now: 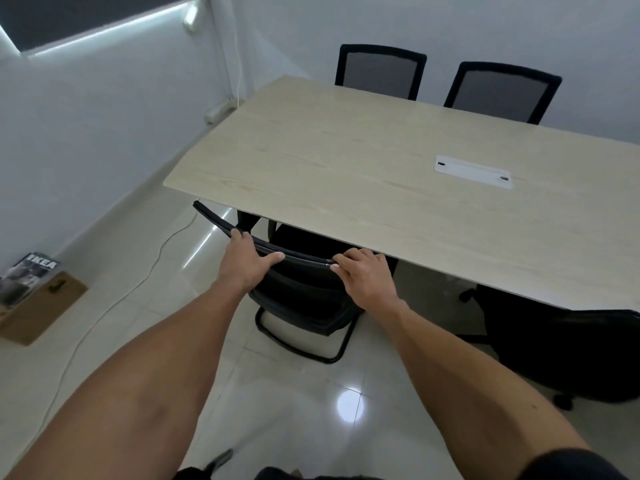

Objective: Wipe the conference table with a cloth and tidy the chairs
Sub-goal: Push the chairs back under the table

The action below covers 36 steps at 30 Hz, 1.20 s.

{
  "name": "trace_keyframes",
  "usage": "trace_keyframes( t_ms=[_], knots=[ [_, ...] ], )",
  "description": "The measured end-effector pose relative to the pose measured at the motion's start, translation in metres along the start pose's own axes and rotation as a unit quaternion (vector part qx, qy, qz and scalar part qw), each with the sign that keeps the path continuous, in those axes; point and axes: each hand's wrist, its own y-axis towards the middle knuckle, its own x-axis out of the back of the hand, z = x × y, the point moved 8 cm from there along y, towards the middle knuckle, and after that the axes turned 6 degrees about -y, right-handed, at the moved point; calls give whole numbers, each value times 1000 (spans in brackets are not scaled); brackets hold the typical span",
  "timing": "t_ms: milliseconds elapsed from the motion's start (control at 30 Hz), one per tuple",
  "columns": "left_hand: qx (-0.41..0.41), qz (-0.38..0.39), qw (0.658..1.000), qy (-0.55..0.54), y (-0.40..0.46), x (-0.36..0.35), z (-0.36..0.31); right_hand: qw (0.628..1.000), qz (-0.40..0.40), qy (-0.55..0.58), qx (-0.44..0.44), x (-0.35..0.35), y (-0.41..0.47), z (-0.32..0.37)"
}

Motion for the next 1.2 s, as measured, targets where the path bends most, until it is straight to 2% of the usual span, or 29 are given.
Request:
trace_keyframes(
  t_ms=[167, 400, 633, 933, 1067, 1200],
  knots=[
    [5, -5, 1000, -23, 17, -17, -27, 995, 86, 5, -51, -3, 17, -32],
    [12, -4, 999, -38, 43, -37, -60, 986, 81, 64, -129, -6, 38, -72],
    [24, 2, 999, -32, 68, -46, -71, 963, 100, 172, -179, -15, 60, -94],
    [21, 20, 1000, 10, 65, -43, -71, 963, 108, 154, -191, -9, 56, -91],
    [-57, 2, 997, 58, 45, -32, -88, 962, 80, 103, -238, 12, 36, -83],
    [-145, 22, 986, 78, 19, -34, -117, 946, 65, 131, -291, 29, 10, -85]
  ],
)
